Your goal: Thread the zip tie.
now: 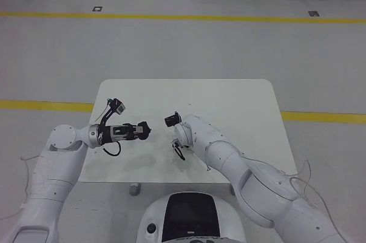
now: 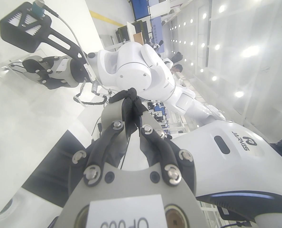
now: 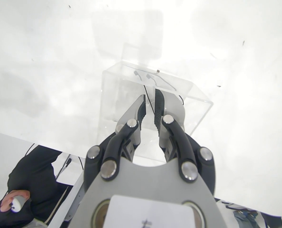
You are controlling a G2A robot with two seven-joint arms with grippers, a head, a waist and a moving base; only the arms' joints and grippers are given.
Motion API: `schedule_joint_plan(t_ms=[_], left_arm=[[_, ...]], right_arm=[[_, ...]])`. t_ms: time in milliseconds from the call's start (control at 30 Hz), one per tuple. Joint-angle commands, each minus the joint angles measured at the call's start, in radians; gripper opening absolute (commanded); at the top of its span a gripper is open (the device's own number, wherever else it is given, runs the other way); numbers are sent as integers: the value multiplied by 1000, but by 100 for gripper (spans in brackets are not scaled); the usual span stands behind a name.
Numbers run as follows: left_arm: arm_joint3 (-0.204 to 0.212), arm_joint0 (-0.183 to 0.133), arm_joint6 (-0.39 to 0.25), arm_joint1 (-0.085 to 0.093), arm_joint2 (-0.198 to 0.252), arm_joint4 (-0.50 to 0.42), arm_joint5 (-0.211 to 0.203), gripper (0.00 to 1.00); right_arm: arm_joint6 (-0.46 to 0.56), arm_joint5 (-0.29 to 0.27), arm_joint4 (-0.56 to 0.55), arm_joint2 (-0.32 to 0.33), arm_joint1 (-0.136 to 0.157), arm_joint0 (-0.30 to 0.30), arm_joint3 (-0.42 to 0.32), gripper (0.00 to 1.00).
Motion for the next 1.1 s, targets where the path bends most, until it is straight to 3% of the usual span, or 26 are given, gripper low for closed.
schedule_joint_plan(t_ms=[0,133,733,1067], left_arm=[[0,0,0,0,0,0,0,0],[0,0,0,0,0,0,0,0],[0,0,0,0,0,0,0,0],[0,0,0,0,0,0,0,0]], right_arm=[[-1,-1,-3,1,-4,1,7,11],[-5,0,-10,3,-13,3,20,0],[-17,8,-48,15,-37,6,32,0],[9,-89,-45,47,-19,11,13,0]])
